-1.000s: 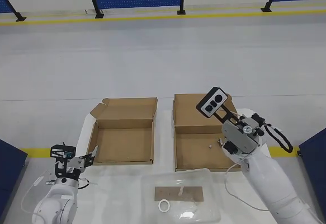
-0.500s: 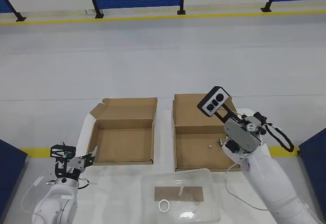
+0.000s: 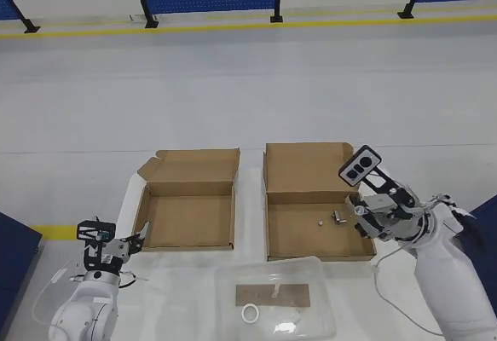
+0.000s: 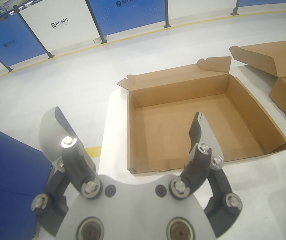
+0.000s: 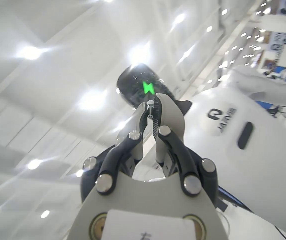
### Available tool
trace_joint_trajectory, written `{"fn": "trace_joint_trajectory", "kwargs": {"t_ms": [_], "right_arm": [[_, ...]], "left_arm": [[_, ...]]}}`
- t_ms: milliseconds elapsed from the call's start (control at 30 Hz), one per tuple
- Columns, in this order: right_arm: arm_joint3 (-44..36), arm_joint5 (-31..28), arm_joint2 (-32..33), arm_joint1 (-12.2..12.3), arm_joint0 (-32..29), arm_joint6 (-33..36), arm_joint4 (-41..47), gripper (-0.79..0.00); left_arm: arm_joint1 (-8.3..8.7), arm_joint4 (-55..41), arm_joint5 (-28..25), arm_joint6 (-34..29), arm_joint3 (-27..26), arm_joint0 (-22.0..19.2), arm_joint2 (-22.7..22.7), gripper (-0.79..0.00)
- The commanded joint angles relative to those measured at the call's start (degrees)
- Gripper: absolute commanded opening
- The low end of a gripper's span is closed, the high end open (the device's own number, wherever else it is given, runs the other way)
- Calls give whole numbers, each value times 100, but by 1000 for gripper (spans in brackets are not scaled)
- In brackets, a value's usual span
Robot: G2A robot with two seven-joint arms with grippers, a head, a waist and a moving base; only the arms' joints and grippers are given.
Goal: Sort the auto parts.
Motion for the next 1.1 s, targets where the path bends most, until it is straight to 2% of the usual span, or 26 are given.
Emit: {"fn": "trace_joint_trajectory", "kwargs": {"t_ms": [0, 233, 500, 533, 800, 1067], "right_arm": [[-23, 89, 269, 65, -292, 110, -560, -785], [-134, -44, 874, 248, -1068, 498, -2037, -785], [-152, -56, 870, 248, -1066, 463, -2053, -785], [-251, -37, 858, 263, -1036, 351, -2268, -785], [-172, 697, 653, 479, -209, -195, -4021, -785], [249, 953, -429, 831, 850, -450, -5455, -785]], "left_arm": [[0, 0, 0, 0, 0, 0, 0, 0], [0, 0, 0, 0, 0, 0, 0, 0], [0, 0, 0, 0, 0, 0, 0, 0], [0, 0, 0, 0, 0, 0, 0, 0], [0, 0, 0, 0, 0, 0, 0, 0], [0, 0, 0, 0, 0, 0, 0, 0]]}}
